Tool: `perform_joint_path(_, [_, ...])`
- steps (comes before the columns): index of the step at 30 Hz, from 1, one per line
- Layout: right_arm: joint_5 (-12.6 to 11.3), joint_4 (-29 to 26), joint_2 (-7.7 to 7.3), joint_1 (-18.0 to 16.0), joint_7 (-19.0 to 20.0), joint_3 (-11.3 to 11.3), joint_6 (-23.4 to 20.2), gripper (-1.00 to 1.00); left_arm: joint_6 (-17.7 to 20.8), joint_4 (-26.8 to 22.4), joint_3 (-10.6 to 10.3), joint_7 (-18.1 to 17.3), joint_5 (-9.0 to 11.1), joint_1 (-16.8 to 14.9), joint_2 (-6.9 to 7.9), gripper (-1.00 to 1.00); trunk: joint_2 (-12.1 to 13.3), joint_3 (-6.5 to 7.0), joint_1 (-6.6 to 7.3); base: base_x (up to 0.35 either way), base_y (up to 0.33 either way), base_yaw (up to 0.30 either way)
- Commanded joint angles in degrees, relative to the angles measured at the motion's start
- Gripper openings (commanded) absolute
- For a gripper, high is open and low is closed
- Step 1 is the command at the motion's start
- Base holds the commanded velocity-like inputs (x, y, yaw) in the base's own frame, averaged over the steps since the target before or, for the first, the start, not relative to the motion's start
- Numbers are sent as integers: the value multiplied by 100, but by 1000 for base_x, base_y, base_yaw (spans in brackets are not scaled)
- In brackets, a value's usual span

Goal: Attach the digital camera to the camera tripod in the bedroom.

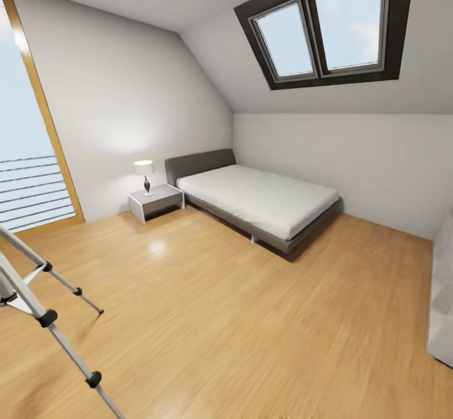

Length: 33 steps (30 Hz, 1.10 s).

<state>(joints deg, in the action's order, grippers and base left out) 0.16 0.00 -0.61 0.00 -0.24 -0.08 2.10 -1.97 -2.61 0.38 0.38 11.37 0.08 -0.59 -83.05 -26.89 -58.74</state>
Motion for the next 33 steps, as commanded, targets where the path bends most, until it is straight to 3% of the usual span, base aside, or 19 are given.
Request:
perform_joint_path(1, [2, 0, 0, 0, -2, -1, 18, 100, -13, -2, 2, 4, 33, 1, -1, 100, -3, -4, 1, -168, 186, -291])
perform_joint_path(13, [17, 0, -11, 0, -2, 21, 5, 100, -14, -2, -1, 6, 32, 1, -3, 100, -3, -4, 1, -179, 250, -92])
perform_joint_path(26, [16, 0, -11, 0, -4, 22, 23, 100, -5, 7, -28, 4, 40, 1, -3, 100, -3, -4, 1, -13, 318, -1])
perform_joint_path(33, [-1, 0, 8, 0, -6, 5, 20, 100, -5, 7, -26, 6, 33, 1, -3, 100, -3, -4, 1, 0, 99, -37])
